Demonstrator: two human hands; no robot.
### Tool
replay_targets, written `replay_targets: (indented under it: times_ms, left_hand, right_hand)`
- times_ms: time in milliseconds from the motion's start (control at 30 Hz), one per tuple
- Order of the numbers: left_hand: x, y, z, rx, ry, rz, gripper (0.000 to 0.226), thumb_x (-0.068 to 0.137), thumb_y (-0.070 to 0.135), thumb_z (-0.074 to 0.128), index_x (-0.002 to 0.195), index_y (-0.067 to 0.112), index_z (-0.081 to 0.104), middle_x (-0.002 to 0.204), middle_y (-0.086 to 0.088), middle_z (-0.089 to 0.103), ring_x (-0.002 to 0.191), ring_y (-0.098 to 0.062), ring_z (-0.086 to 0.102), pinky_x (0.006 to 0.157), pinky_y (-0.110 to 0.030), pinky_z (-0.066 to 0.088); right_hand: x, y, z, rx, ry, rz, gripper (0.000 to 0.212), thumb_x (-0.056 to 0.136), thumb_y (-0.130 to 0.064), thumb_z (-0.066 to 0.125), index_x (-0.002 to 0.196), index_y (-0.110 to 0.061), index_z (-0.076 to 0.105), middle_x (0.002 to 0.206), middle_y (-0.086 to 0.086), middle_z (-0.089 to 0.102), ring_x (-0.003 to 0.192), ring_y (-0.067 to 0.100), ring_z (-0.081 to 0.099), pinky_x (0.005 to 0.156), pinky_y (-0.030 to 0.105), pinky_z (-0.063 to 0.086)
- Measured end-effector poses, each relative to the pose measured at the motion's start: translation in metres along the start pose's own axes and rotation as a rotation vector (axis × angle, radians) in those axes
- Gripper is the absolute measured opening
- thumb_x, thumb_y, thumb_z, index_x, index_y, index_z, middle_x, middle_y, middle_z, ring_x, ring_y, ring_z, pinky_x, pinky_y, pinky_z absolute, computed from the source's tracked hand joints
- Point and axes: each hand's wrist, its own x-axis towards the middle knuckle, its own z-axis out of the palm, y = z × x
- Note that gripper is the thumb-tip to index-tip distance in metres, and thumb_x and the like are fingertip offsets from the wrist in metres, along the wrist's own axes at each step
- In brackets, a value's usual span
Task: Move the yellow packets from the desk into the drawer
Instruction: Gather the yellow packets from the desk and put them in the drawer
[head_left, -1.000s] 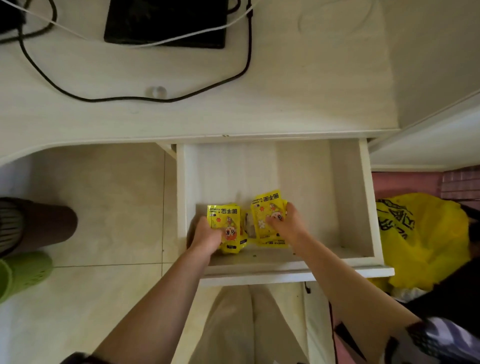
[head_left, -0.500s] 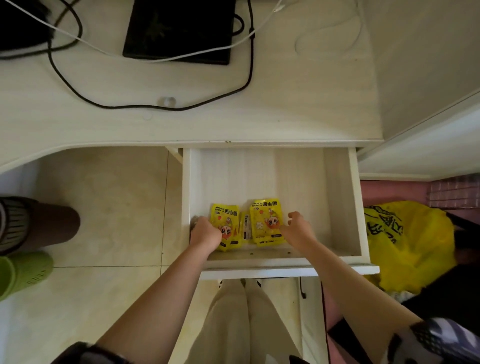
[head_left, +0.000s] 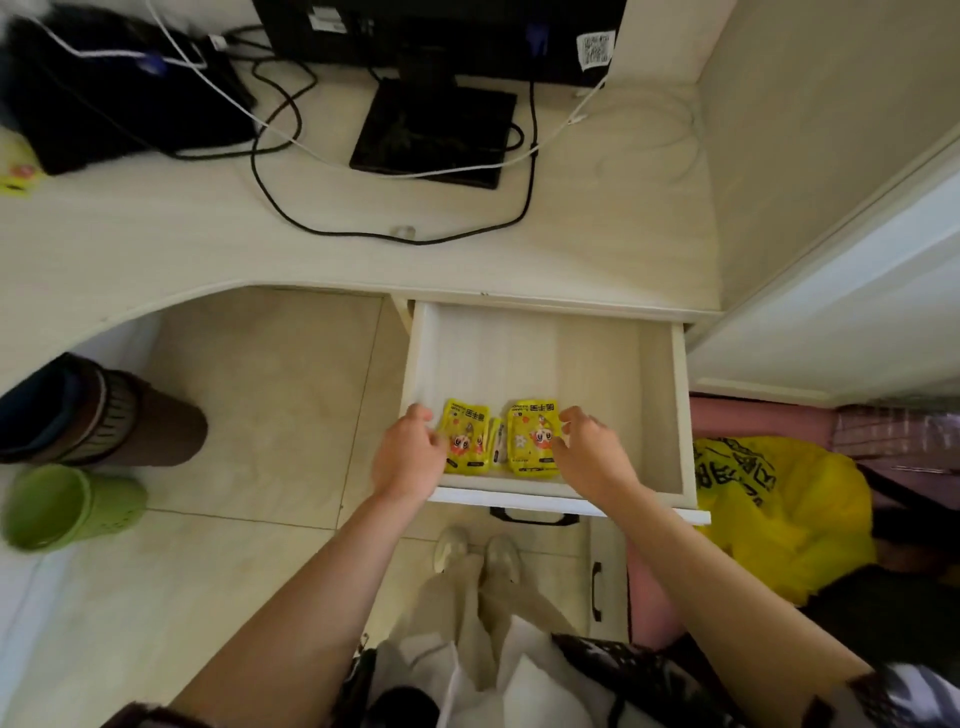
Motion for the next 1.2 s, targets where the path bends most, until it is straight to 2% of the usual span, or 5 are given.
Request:
replay_targets:
  times_ms: [233, 467, 600, 700, 1200]
  left_hand:
    - [-0.049, -0.032, -0.015, 0.073, 0.208, 0.003, 0.032, 0.092, 0.016, 0.045, 0.123, 0.014, 0.055, 0.111, -0.008, 0.066, 0.105, -0.027, 0.055, 0.073, -0.036, 0.045]
    - [-0.079, -0.083, -0.045, 0.029, 0.311, -0.108, 0.03, 0.092, 0.018, 0.047, 0.12, 0.015, 0.055, 0.1, -0.007, 0.067, 0.099, -0.025, 0.054, 0.076, -0.038, 0.048]
    - [-0.087, -0.112, -0.068, -0.024, 0.375, -0.206, 0.029, 0.093, 0.019, 0.047, 0.121, 0.017, 0.054, 0.105, -0.005, 0.066, 0.104, -0.023, 0.056, 0.08, -0.037, 0.05]
    - [-0.086, -0.14, -0.082, -0.071, 0.406, -0.28, 0.029, 0.093, 0.021, 0.046, 0.121, 0.02, 0.054, 0.109, 0.0, 0.066, 0.109, -0.02, 0.053, 0.081, -0.037, 0.051]
    - [-0.027, -0.301, -0.219, -0.039, 0.501, -0.348, 0.026, 0.092, 0.022, 0.049, 0.115, 0.018, 0.058, 0.106, 0.001, 0.067, 0.106, -0.02, 0.054, 0.081, -0.034, 0.049]
  right_hand:
    - [-0.026, -0.039, 0.012, -0.167, -0.014, -0.243, 0.037, 0.095, -0.02, 0.042, 0.131, -0.013, 0.045, 0.13, 0.01, 0.053, 0.118, 0.031, 0.051, 0.091, 0.039, 0.048]
    - [-0.039, -0.092, 0.041, -0.358, -0.058, -0.442, 0.033, 0.096, -0.023, 0.041, 0.126, -0.01, 0.046, 0.122, 0.012, 0.055, 0.115, 0.033, 0.052, 0.085, 0.04, 0.049]
    - [-0.045, -0.132, 0.066, -0.407, -0.127, -0.529, 0.035, 0.095, -0.022, 0.042, 0.128, -0.01, 0.046, 0.125, 0.011, 0.055, 0.117, 0.032, 0.052, 0.093, 0.041, 0.048]
    - [-0.048, -0.163, 0.089, -0.448, -0.142, -0.595, 0.034, 0.094, -0.022, 0.042, 0.125, -0.011, 0.048, 0.122, 0.011, 0.058, 0.112, 0.03, 0.055, 0.09, 0.041, 0.05]
    - [-0.048, -0.362, 0.191, -0.461, -0.168, -0.689, 0.033, 0.098, -0.024, 0.038, 0.128, -0.016, 0.048, 0.118, 0.006, 0.06, 0.1, 0.025, 0.06, 0.079, 0.037, 0.053]
